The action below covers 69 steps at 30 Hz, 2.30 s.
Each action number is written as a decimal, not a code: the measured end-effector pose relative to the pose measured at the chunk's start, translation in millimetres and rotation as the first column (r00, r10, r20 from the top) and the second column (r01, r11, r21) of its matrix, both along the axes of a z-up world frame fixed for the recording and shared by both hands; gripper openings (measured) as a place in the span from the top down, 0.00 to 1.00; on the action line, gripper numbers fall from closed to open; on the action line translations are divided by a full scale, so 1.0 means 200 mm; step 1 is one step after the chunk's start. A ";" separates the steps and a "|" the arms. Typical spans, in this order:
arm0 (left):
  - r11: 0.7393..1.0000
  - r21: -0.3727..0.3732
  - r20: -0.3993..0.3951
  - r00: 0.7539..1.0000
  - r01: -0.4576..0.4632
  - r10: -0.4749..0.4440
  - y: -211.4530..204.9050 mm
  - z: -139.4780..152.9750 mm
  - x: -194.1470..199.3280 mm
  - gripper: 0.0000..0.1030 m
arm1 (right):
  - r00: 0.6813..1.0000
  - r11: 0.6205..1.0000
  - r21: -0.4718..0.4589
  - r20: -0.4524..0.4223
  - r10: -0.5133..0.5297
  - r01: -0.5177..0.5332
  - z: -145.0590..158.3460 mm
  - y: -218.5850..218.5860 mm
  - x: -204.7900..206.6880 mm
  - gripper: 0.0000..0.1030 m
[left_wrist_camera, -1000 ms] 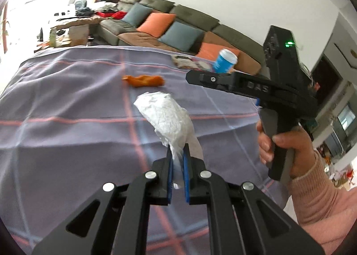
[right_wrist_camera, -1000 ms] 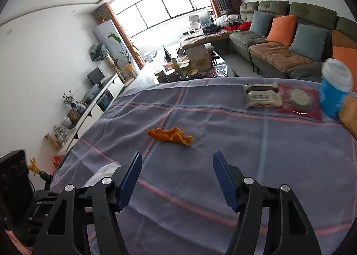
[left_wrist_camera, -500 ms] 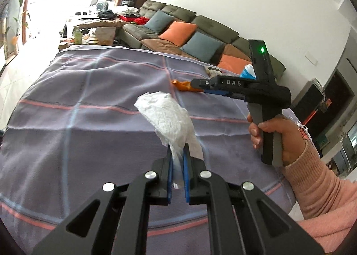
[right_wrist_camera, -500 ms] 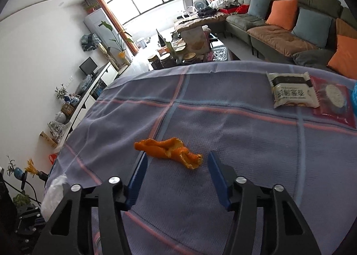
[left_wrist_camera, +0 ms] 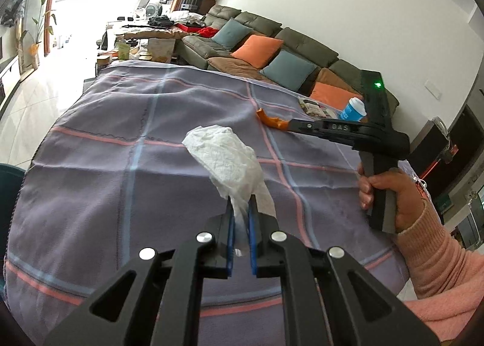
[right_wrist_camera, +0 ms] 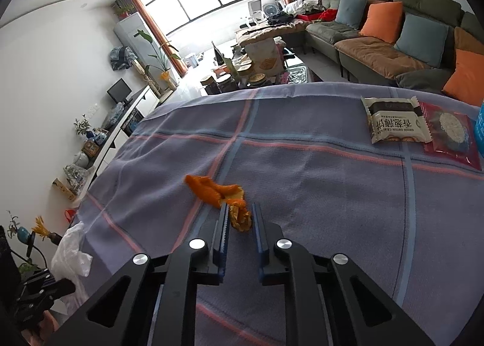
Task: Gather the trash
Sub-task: 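Grasp the white tissue with the left tool while the right tool grasps an orange peel, then carry the white tissue and orange peel over the teal bin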
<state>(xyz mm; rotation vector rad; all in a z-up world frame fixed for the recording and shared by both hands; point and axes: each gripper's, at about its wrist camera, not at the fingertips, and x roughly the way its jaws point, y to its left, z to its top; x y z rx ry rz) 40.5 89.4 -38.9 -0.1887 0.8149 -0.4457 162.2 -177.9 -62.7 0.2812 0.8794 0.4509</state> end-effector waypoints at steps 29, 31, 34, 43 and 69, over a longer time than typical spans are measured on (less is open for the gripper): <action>0.995 0.025 0.041 0.995 -0.096 0.095 0.19 0.04 -0.11 0.91 | 0.982 0.969 0.169 0.087 0.170 -0.183 0.19 0.26 -0.30 0.88; 0.994 0.028 0.043 0.994 -0.104 0.103 0.21 0.05 -0.12 0.91 | 0.979 0.965 0.176 0.091 0.182 -0.195 0.20 0.28 -0.30 0.88; 0.992 0.029 0.047 0.992 -0.120 0.118 0.24 0.05 -0.13 0.91 | 0.976 0.960 0.181 0.095 0.199 -0.213 0.21 0.32 -0.31 0.88; 0.985 0.036 0.054 0.985 -0.168 0.166 0.34 0.07 -0.17 0.91 | 0.965 0.946 0.194 0.098 0.243 -0.258 0.20 0.43 -0.34 0.88; 0.961 0.050 0.062 0.961 -0.273 0.270 0.59 0.08 -0.24 0.91 | 0.938 0.914 0.210 0.105 0.331 -0.346 0.20 0.64 -0.34 0.88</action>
